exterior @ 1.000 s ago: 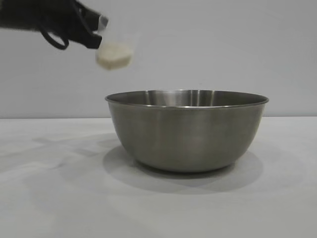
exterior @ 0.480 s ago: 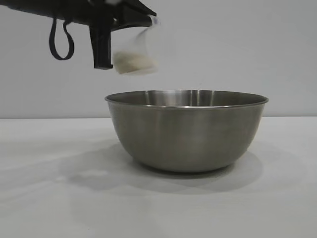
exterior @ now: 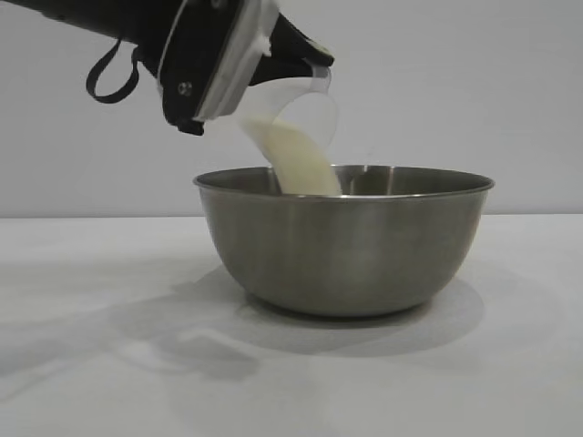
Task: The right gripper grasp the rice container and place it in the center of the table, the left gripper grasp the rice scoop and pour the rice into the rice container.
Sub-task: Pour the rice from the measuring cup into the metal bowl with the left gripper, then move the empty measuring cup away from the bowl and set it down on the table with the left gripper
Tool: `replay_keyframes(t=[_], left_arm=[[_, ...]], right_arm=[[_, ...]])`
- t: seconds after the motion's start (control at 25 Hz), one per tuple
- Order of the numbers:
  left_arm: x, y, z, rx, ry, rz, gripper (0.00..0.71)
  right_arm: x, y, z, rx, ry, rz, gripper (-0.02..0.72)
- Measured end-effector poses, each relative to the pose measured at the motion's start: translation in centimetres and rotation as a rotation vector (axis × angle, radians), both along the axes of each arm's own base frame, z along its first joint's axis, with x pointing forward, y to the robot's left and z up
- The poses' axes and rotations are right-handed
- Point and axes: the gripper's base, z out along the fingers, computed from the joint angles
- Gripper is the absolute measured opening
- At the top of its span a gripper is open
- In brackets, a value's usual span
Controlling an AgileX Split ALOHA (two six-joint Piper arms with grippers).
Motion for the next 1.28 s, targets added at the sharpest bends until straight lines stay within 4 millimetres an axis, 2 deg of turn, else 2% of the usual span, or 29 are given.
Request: replay_keyframes(t=[0.12, 0.24, 0.44, 0.6, 0.76, 0.92, 1.08, 1.28], left_arm=[[0.0, 0.0, 0.0, -0.004, 0.006, 0.001, 0.000], [0.1, 0.1, 0.1, -0.136, 0.191, 0.048, 0.000], [0.9, 0.6, 0.5, -0.656, 0.792, 0.223, 0.000], [1.9, 1.6, 0.9, -1.122, 1.150, 0.355, 0.000], [1.7, 4.4, 0.2, -1.545, 1.246, 0.406, 0.000], [0.1, 9.0, -2.7, -1.834, 1.288, 0.590, 0.000], [-1.0, 11.9, -4.8, -1.916, 1.274, 0.738, 0.000], [-1.1, 12.4, -7.0, -1.901, 1.293, 0.832, 0.000]], right_arm=[[0.0, 0.0, 0.0, 0.000, 0.000, 0.000, 0.370], [0.0, 0.0, 0.0, 0.000, 0.000, 0.000, 0.370], [0.0, 0.0, 0.0, 0.000, 0.000, 0.000, 0.370], [0.0, 0.0, 0.0, 0.000, 0.000, 0.000, 0.370], [0.0, 0.0, 0.0, 0.000, 0.000, 0.000, 0.370], [0.0, 0.0, 0.0, 0.000, 0.000, 0.000, 0.370], [0.0, 0.0, 0.0, 0.000, 0.000, 0.000, 0.370], [0.0, 0.0, 0.0, -0.001, 0.000, 0.000, 0.370]])
